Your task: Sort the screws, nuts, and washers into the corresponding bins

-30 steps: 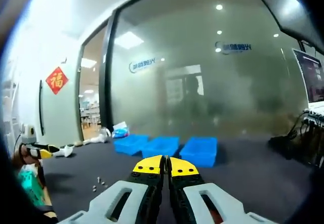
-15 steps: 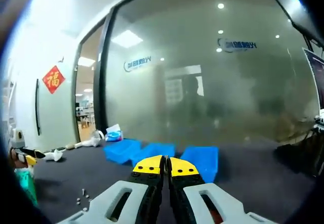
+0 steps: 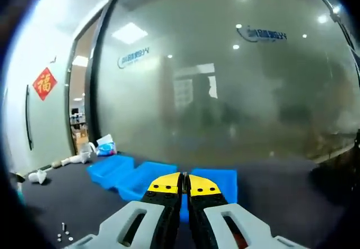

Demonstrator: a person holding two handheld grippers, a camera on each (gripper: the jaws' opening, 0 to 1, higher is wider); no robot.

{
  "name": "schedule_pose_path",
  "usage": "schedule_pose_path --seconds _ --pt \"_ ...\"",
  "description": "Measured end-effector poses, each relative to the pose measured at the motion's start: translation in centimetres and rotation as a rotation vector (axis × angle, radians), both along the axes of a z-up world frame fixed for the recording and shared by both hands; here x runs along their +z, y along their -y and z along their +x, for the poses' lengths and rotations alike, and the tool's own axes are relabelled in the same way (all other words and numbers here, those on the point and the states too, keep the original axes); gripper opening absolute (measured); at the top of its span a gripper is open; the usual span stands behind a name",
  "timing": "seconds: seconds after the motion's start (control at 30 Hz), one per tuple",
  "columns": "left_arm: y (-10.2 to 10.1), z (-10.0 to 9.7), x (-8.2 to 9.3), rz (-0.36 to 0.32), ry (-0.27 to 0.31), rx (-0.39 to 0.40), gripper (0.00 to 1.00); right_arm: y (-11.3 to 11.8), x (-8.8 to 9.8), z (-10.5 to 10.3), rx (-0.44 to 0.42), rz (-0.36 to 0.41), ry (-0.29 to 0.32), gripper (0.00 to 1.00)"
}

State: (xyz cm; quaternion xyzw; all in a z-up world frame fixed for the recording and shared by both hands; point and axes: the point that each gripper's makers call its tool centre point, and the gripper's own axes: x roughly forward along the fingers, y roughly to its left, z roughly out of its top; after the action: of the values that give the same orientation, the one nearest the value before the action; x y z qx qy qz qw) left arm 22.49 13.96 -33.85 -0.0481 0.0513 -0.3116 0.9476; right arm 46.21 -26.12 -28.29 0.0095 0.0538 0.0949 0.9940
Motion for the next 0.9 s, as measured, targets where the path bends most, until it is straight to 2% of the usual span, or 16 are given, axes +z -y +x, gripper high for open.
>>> schedule_pose_path --seconds 0.23,0.37,0.67,0.87,0.9 --pt "-0.1 0.0 -0.2 0.005 -0.004 0.003 0.44 0.6 -2.0 4.5 -0.025 -0.069 -0.070 0.01" --pt "-0.2 0.0 -0.3 0.005 -0.007 0.006 0.44 1.1 -2.8 5.9 -0.038 -0.103 -0.095 0.01" --pt "-0.3 0.1 -0.6 0.002 -0.013 0.009 0.44 1.4 -4.0 6.7 -0.054 -0.109 -0.129 0.01" --pt "-0.2 0.1 -0.5 0.001 -0.011 0.008 0.44 1.1 -4.1 6.8 -0.047 -0.112 -0.124 0.03" --pt "-0.2 0.1 -0.5 0.002 -0.010 0.008 0.44 1.1 -4.0 6.8 -0.049 -0.141 -0.108 0.05"
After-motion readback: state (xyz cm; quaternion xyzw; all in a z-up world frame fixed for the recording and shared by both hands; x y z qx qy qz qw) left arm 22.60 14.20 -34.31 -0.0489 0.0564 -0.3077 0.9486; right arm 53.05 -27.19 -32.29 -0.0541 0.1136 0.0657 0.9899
